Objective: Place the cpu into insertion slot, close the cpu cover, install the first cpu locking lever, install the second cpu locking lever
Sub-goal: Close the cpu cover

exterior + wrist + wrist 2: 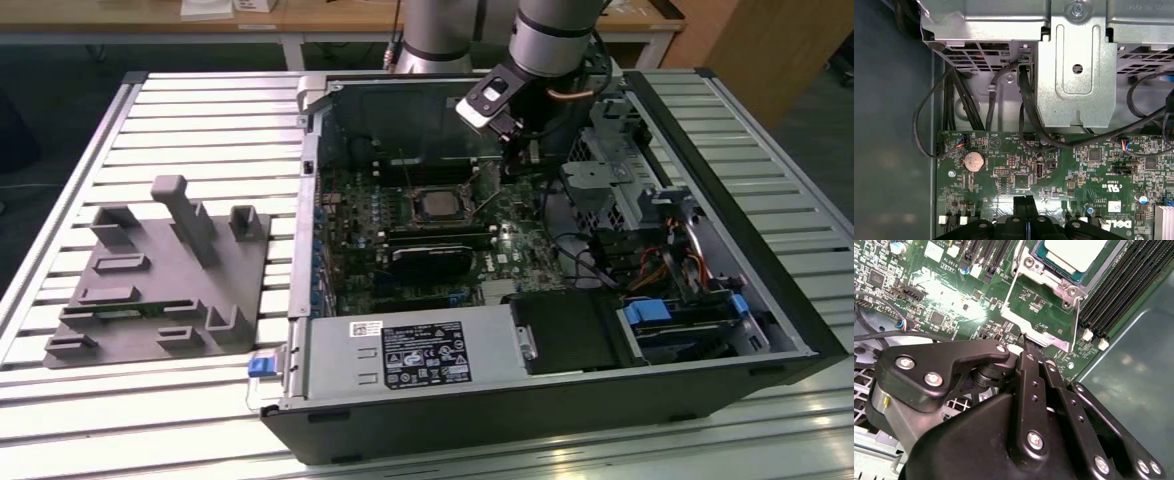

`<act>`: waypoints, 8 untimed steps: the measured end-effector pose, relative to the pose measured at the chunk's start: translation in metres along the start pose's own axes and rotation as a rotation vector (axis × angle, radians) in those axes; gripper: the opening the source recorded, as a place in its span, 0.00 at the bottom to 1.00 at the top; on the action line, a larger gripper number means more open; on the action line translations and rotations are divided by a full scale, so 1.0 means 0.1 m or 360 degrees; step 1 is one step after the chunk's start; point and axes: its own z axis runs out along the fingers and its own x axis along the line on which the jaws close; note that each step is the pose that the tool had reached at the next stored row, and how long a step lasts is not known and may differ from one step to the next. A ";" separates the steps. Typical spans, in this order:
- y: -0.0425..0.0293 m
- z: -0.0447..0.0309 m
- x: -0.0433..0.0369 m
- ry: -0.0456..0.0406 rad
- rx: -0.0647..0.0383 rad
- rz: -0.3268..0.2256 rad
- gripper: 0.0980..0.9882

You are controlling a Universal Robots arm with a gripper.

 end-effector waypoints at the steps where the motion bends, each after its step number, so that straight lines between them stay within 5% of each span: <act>1: 0.000 0.000 0.000 0.0000 0.0000 0.0000 0.01; 8: -0.017 0.001 0.000 0.0000 0.0000 0.0000 0.01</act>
